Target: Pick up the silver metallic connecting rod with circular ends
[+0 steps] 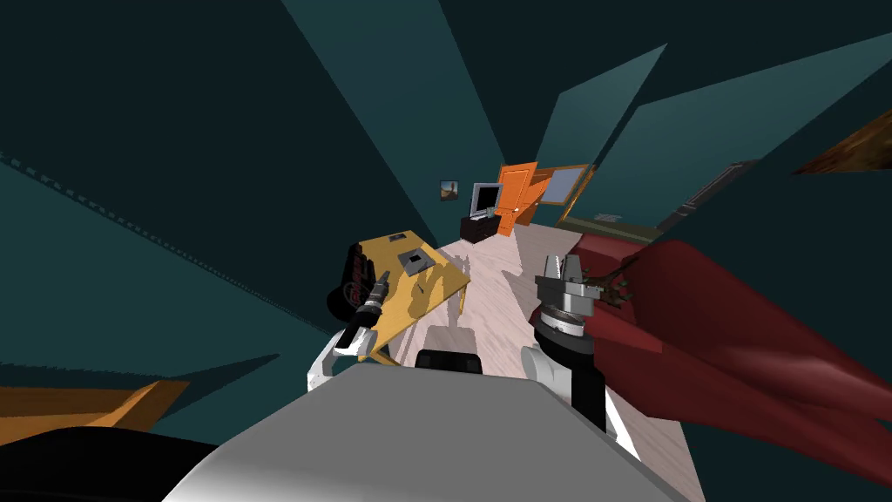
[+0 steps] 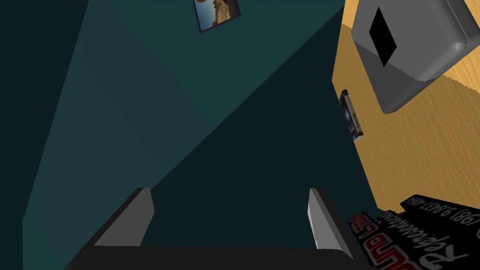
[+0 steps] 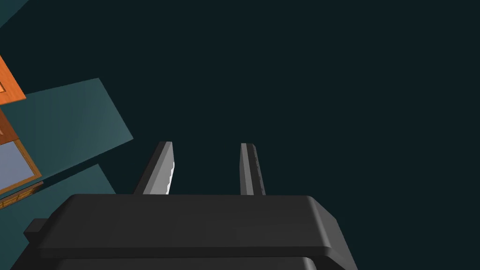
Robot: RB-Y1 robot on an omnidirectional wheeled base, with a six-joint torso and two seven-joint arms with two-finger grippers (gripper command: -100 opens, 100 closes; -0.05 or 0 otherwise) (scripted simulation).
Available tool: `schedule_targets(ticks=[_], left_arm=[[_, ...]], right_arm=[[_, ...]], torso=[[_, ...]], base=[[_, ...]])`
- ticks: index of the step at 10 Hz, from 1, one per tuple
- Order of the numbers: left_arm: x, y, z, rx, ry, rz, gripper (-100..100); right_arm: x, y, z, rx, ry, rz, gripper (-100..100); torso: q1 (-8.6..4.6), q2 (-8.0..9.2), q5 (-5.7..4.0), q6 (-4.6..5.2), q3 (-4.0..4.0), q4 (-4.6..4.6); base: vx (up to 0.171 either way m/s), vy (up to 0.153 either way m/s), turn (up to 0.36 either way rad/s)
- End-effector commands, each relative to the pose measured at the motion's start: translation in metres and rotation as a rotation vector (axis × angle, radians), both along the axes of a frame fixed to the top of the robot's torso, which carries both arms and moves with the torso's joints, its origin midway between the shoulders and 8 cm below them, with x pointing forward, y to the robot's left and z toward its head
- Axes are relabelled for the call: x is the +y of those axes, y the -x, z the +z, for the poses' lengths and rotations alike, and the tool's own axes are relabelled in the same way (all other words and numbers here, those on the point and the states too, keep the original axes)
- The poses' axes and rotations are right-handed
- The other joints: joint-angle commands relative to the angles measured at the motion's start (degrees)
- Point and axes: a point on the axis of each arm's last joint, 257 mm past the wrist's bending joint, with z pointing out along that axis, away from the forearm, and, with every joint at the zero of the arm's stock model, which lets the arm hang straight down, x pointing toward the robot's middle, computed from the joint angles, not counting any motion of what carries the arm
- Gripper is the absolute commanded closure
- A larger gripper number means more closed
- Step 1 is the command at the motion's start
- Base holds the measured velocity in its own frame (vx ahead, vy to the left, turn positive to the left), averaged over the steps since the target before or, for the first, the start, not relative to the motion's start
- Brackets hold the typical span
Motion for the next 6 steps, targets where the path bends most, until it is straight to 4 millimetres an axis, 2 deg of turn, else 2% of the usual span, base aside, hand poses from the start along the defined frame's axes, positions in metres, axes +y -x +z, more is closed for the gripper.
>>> schedule_targets(ticks=[1, 2, 3, 4, 6], left_arm=[[0.013, -0.003, -0.025, 0.074, 0.008, 0.02, -100], [0.013, -0.003, -0.027, 0.083, 0.009, 0.021, -100], [0.025, -0.005, -0.049, 0.146, 0.016, 0.039, -100], [0.033, -0.009, -0.057, 0.176, 0.018, 0.049, -100], [0.049, -0.007, -0.089, 0.266, 0.027, 0.076, -100]], right_arm=[[0.0, 0.0, 0.0, 0.0, 0.0, 0.0, 0], [0.0, 0.0, 0.0, 0.0, 0.0, 0.0, 0], [0.0, 0.0, 0.0, 0.0, 0.0, 0.0, 0], [0.0, 0.0, 0.0, 0.0, 0.0, 0.0, 0], [0.0, 0.0, 0.0, 0.0, 0.0, 0.0, 0]], torso=[[0.0, 0.0, 0.0, 0.0, 0.0, 0.0], [-0.02, -0.01, 0.0, 0.03, -0.01, 0.0], [-0.01, 0.01, 0.0, 0.0, 0.0, 0.0], [0.01, 0.0, 0.0, 0.04, 0.0, 0.0], [0.04, 0.0, 0.01, -0.01, 0.0, 0.0]], base=[[0.01, -0.025, -0.189], [0.01, -0.016, -0.174], [0.01, -0.014, -0.284], [0.012, -0.016, -0.365], [0.012, -0.007, -0.229]])
